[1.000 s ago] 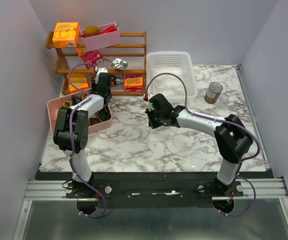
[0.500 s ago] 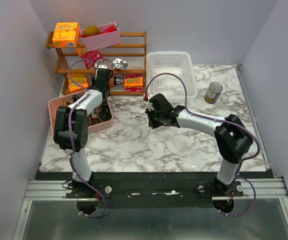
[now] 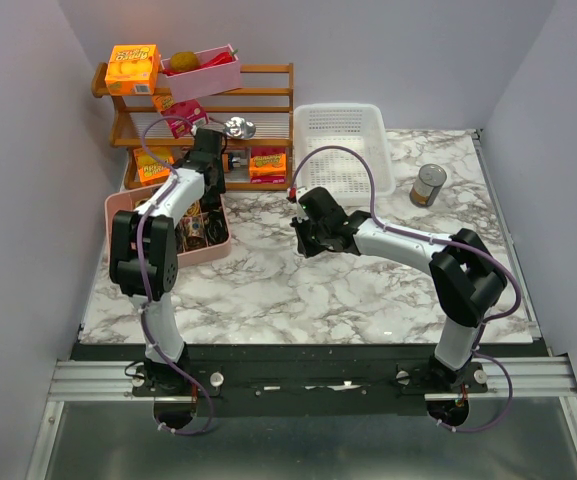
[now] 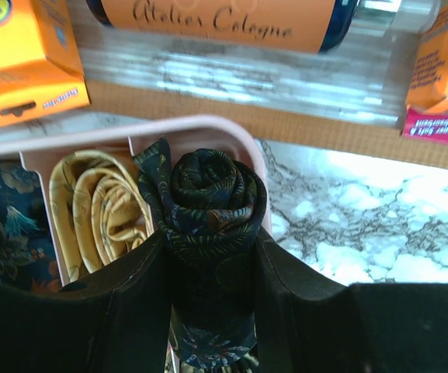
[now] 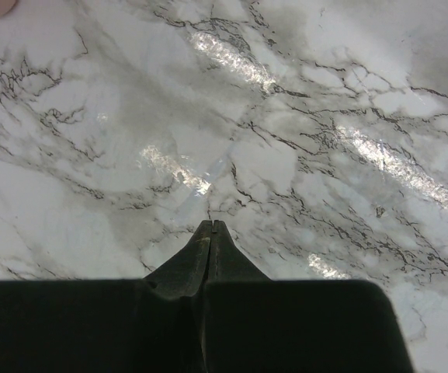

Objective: Roll the ties
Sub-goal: Flatten out the tie in the storage box.

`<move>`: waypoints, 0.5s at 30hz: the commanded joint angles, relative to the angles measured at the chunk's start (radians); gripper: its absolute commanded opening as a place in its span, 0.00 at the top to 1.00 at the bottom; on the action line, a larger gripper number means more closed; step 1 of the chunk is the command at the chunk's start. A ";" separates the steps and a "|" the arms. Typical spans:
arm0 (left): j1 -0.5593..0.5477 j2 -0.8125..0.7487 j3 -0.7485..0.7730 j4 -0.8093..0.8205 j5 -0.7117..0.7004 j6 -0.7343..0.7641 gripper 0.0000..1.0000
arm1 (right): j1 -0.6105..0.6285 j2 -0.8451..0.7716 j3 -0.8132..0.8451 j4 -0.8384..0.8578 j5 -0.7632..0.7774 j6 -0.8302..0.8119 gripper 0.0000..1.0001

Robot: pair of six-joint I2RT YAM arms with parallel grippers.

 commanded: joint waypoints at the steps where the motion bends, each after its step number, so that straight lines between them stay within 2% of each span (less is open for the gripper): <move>1: -0.001 0.046 0.010 -0.055 0.069 -0.033 1.00 | 0.002 0.019 -0.003 0.003 -0.012 -0.009 0.95; 9: 0.028 0.107 0.008 -0.049 0.121 -0.053 1.00 | 0.002 0.023 -0.006 0.002 -0.010 -0.011 0.95; 15: 0.035 0.136 0.037 -0.075 0.106 -0.045 1.00 | 0.002 0.029 -0.001 -0.001 -0.016 -0.011 0.94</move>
